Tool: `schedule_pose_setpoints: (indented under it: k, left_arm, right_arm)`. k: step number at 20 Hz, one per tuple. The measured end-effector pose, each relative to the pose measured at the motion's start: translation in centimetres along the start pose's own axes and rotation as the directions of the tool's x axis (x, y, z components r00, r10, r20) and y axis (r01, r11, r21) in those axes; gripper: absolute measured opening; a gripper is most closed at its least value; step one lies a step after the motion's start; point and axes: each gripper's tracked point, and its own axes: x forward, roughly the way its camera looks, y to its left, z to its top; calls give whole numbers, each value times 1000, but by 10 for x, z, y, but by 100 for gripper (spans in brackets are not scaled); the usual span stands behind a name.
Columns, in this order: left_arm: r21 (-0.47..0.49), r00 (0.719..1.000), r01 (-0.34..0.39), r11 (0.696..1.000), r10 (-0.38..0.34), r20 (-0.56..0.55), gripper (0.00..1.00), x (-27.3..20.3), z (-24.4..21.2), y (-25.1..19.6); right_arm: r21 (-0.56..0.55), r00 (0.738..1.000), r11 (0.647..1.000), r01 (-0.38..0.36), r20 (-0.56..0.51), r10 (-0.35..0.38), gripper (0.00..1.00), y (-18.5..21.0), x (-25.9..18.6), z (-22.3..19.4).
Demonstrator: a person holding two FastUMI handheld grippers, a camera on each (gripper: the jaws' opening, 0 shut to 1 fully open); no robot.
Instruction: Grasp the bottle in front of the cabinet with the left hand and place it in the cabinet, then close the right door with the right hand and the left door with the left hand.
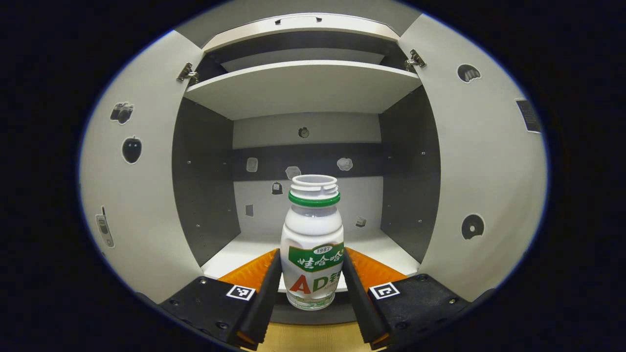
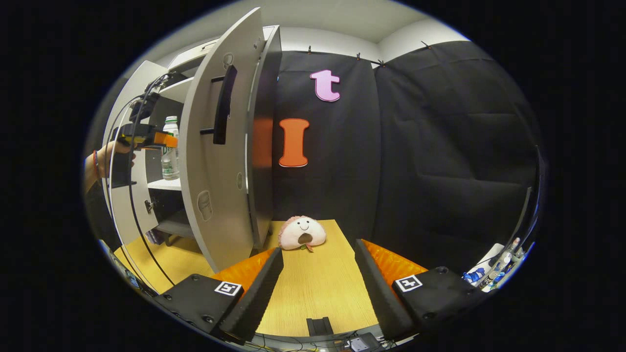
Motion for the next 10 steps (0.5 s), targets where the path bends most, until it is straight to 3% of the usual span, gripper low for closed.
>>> schedule_pose_setpoints:
  k: [4,10]
  left_arm:
    - [-86,1000,7,996,-10,-27,71,46,5,-3]
    - [-99,995,-6,995,-4,-99,71,91,-19,7]
  right_arm:
    - [12,999,999,30,14,-30,98,-11,1,4]
    - [20,997,997,72,2,-73,98,-25,0,5]
